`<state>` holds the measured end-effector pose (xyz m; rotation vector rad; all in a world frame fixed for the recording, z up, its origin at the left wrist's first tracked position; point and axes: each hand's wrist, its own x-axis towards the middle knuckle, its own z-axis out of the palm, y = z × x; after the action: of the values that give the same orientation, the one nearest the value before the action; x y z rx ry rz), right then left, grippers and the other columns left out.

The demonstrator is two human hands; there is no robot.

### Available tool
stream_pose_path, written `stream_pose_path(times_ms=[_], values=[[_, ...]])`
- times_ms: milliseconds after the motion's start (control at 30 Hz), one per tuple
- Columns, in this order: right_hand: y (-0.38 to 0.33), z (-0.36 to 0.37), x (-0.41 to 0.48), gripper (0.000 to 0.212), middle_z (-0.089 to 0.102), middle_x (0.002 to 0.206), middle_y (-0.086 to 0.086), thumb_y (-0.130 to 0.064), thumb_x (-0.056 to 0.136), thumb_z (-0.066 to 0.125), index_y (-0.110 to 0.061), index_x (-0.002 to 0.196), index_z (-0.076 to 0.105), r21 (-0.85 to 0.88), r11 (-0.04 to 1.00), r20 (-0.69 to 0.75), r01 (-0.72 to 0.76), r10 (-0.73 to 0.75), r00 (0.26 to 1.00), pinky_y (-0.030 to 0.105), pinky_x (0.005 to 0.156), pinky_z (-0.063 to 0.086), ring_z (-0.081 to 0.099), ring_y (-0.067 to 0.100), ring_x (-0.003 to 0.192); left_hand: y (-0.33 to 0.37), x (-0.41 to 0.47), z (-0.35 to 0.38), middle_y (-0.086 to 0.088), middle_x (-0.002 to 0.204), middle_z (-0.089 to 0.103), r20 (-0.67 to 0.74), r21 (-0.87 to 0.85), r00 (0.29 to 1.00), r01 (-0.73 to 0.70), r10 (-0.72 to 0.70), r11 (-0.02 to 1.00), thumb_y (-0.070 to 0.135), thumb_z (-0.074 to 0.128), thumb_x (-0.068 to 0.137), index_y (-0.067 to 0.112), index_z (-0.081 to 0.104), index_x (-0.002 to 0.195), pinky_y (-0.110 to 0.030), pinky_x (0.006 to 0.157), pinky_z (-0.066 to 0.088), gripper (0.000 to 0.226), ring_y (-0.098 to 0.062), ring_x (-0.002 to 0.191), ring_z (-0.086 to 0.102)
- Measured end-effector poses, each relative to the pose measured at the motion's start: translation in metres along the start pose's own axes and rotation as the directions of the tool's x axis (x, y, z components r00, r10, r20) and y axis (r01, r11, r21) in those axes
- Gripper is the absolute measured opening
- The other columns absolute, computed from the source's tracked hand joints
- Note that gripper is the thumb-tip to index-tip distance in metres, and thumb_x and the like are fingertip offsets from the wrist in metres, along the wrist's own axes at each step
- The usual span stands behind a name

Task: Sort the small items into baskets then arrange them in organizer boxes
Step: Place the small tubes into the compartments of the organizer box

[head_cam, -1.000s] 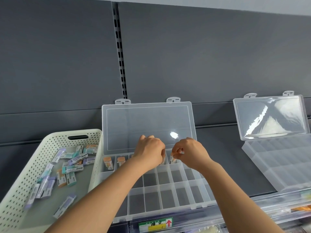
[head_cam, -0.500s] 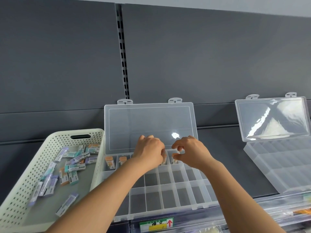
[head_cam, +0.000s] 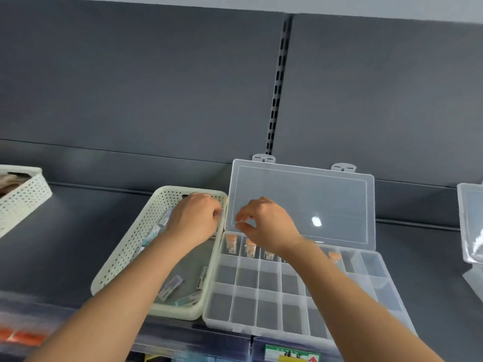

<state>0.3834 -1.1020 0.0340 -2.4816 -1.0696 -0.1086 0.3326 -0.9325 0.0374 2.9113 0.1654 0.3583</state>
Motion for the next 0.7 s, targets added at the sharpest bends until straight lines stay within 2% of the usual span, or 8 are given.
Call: stream_pose_path(times_ms=[67, 133, 200, 300, 400, 533, 633, 700], values=[[-0.02, 0.016, 0.016, 0.021, 0.068, 0.108, -0.001, -0.025, 0.091, 0.057, -0.022, 0.104, 0.072, -0.038, 0.998, 0.073, 0.047, -0.045, 0.996, 0.037, 0.085, 0.05, 0.053, 0.019, 0.105, -0.028, -0.009, -0.002, 0.001, 0.091, 0.064, 0.098, 0.073, 0.987, 0.117, -0.124, 0.99, 0.002, 0.053, 0.083, 0.018, 0.071, 0.085, -0.031, 0.064, 0.045, 0.024, -0.02, 0.08, 0.056], [-0.037, 0.032, 0.032, 0.023, 0.067, 0.107, 0.002, -0.022, 0.091, 0.053, -0.022, 0.104, 0.071, -0.102, 0.991, 0.157, 0.091, -0.074, 0.985, 0.037, 0.085, 0.05, 0.053, 0.022, 0.108, -0.05, -0.019, -0.001, -0.006, 0.101, 0.064, 0.218, 0.209, 0.952, 0.169, -0.214, 0.963, -0.005, 0.049, 0.079, 0.013, 0.07, 0.092, -0.031, 0.062, 0.043, 0.031, -0.022, 0.076, 0.053], [-0.051, 0.048, 0.045, 0.025, 0.067, 0.104, 0.004, -0.017, 0.091, 0.049, -0.019, 0.103, 0.07, -0.213, 0.962, 0.249, 0.169, -0.114, 0.962, 0.034, 0.085, 0.048, 0.053, 0.024, 0.106, -0.065, -0.028, 0.004, -0.01, 0.115, 0.062, 0.292, 0.322, 0.925, 0.144, -0.243, 0.936, -0.002, 0.05, 0.08, 0.01, 0.069, 0.101, -0.031, 0.066, 0.043, 0.031, -0.025, 0.08, 0.055], [-0.067, 0.065, 0.06, 0.025, 0.064, 0.103, 0.006, -0.01, 0.088, 0.047, -0.016, 0.101, 0.068, -0.372, 0.891, 0.356, 0.26, -0.122, 0.926, 0.035, 0.084, 0.041, 0.052, 0.026, 0.103, -0.08, -0.037, 0.015, -0.008, 0.113, 0.065, 0.312, 0.442, 0.925, 0.059, -0.215, 0.895, 0.015, 0.055, 0.085, 0.015, 0.064, 0.112, -0.033, 0.082, 0.044, 0.028, -0.027, 0.102, 0.058], [-0.073, 0.078, 0.073, 0.027, 0.061, 0.104, 0.007, -0.006, 0.086, 0.048, -0.015, 0.108, 0.063, -0.434, 0.864, 0.422, 0.255, -0.055, 0.905, 0.037, 0.084, 0.041, 0.054, 0.026, 0.102, -0.088, -0.04, 0.025, -0.005, 0.11, 0.064, 0.302, 0.455, 0.937, 0.021, -0.176, 0.891, 0.025, 0.058, 0.088, 0.016, 0.063, 0.113, -0.033, 0.091, 0.039, 0.028, -0.024, 0.107, 0.052], [-0.071, 0.091, 0.082, 0.038, 0.06, 0.105, 0.007, -0.004, 0.086, 0.051, -0.02, 0.121, 0.054, -0.371, 0.912, 0.445, 0.174, 0.01, 0.895, 0.037, 0.08, 0.05, 0.057, 0.025, 0.097, -0.094, -0.041, 0.031, -0.004, 0.106, 0.063, 0.278, 0.414, 0.946, 0.04, -0.168, 0.909, 0.024, 0.06, 0.085, 0.017, 0.066, 0.104, -0.032, 0.093, 0.035, 0.022, -0.023, 0.108, 0.05], [-0.069, 0.099, 0.09, 0.026, 0.056, 0.096, 0.006, -0.008, 0.091, 0.052, -0.013, 0.116, 0.057, -0.349, 0.932, 0.424, 0.101, 0.061, 0.904, 0.035, 0.077, 0.052, 0.057, 0.024, 0.09, -0.097, -0.038, 0.033, -0.001, 0.104, 0.063, 0.266, 0.358, 0.951, 0.053, -0.156, 0.932, 0.033, 0.065, 0.081, 0.019, 0.065, 0.103, -0.031, 0.09, 0.034, 0.026, -0.021, 0.106, 0.051], [-0.07, 0.103, 0.094, 0.02, 0.058, 0.099, 0.005, -0.018, 0.095, 0.051, -0.012, 0.113, 0.058, -0.359, 0.931, 0.401, 0.061, 0.095, 0.911, 0.034, 0.074, 0.049, 0.058, 0.023, 0.092, -0.099, -0.037, 0.034, 0.0, 0.108, 0.06, 0.274, 0.317, 0.951, 0.053, -0.145, 0.947, 0.04, 0.068, 0.077, 0.019, 0.062, 0.106, -0.031, 0.09, 0.033, 0.036, -0.02, 0.107, 0.05]])
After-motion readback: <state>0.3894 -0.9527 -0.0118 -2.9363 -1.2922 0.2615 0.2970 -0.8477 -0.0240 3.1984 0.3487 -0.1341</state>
